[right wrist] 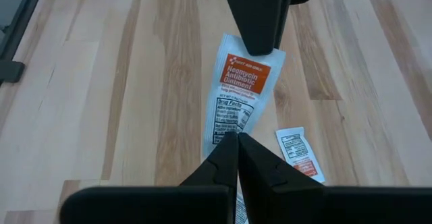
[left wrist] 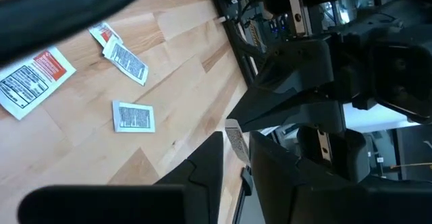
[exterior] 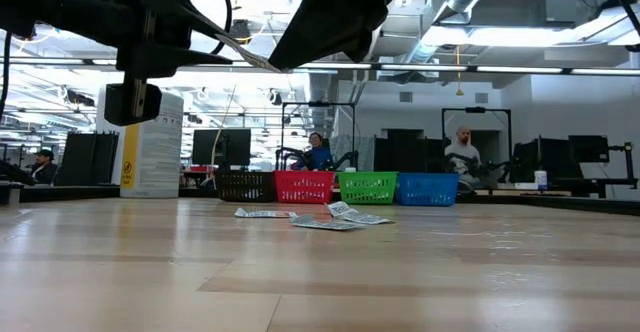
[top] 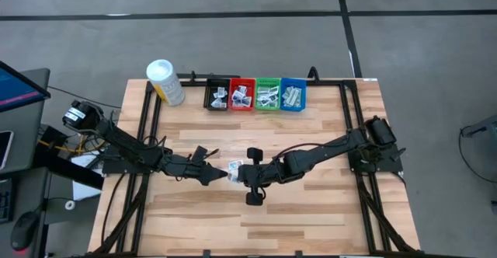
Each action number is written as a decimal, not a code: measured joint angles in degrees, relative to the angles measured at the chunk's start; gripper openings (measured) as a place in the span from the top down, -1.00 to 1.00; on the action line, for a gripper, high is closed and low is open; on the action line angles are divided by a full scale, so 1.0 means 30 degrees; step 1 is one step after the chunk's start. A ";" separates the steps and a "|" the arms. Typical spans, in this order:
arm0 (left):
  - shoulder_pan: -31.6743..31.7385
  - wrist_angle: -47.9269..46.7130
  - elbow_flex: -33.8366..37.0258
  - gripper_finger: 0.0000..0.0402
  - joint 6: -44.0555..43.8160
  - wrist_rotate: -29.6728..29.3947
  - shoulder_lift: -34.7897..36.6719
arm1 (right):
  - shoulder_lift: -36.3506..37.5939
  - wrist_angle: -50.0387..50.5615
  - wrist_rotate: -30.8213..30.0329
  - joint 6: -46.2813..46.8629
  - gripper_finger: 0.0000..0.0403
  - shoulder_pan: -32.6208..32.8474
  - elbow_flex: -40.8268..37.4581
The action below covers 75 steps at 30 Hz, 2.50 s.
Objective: Pick & Place First Aid Supplies
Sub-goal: Put the ointment pack into the black bin
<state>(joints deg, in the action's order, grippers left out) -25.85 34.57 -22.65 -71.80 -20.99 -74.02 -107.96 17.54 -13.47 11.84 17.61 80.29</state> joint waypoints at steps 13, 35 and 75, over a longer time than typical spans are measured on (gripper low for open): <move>0.0277 -0.0021 0.0000 0.97 0.2062 0.0012 0.0000 | 0.0000 0.0007 -0.0029 -0.0108 1.00 -0.0022 0.0000; 0.3213 -0.0044 0.0000 0.97 0.4369 0.2316 0.0000 | -0.0015 0.0123 -0.0109 0.0179 0.28 -0.0050 0.0000; 1.5101 0.0000 0.0000 0.97 1.3951 1.2585 0.0005 | -0.0036 0.0149 -0.0540 0.1663 0.14 -0.3989 0.0000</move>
<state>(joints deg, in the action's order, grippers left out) 19.46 34.57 -22.65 -29.94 16.77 -74.00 -108.07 17.99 -15.09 16.83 5.64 80.29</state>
